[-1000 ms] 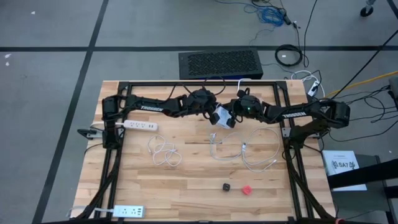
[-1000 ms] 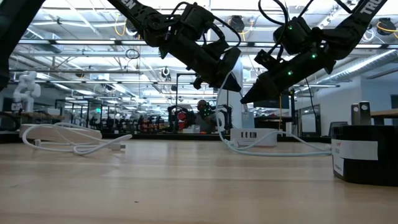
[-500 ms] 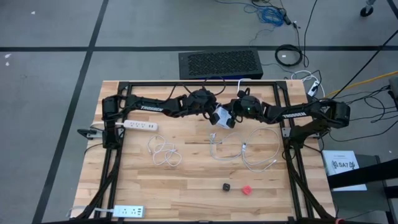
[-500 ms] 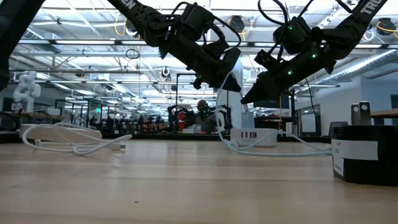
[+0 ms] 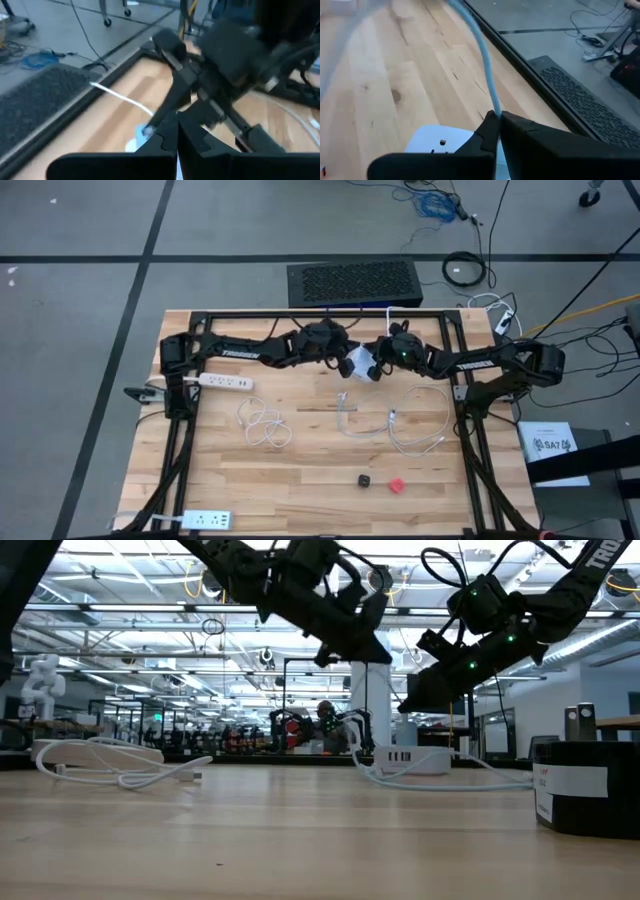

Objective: Insert USB
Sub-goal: Insert the middle white charger cable into the white charger adapter

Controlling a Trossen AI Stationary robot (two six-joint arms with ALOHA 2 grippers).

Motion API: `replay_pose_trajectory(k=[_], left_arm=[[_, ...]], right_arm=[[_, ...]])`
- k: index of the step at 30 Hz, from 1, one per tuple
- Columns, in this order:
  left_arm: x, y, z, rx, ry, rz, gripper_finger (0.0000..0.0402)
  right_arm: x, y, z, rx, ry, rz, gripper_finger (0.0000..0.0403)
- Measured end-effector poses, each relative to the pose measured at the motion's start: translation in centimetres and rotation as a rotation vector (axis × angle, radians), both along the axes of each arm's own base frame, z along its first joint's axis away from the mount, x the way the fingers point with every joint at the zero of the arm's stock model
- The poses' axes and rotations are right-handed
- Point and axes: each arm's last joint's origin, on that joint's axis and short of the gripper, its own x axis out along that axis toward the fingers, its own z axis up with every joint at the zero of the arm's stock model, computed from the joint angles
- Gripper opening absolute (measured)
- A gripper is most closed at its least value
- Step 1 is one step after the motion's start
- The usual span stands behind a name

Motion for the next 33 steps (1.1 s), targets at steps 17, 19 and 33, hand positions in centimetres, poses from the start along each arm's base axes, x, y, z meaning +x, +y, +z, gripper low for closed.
replay_pose_trajectory(k=[17,19,33], left_arm=[[-1.1,-0.6,2.0,0.061,0.001,-0.139,0.0022],[-2.0,-0.5,3.6,0.079,-0.013,-0.139,0.0019],[-9.8,-2.3,5.8,0.158,-0.176,-0.108,0.0003]], right_arm=[[-0.2,-0.4,0.0,0.04,-0.028,-0.013,0.0],[-0.2,-0.3,-0.1,0.047,-0.032,-0.019,0.0],[-0.3,-0.3,-0.2,0.095,-0.069,-0.055,0.0003]])
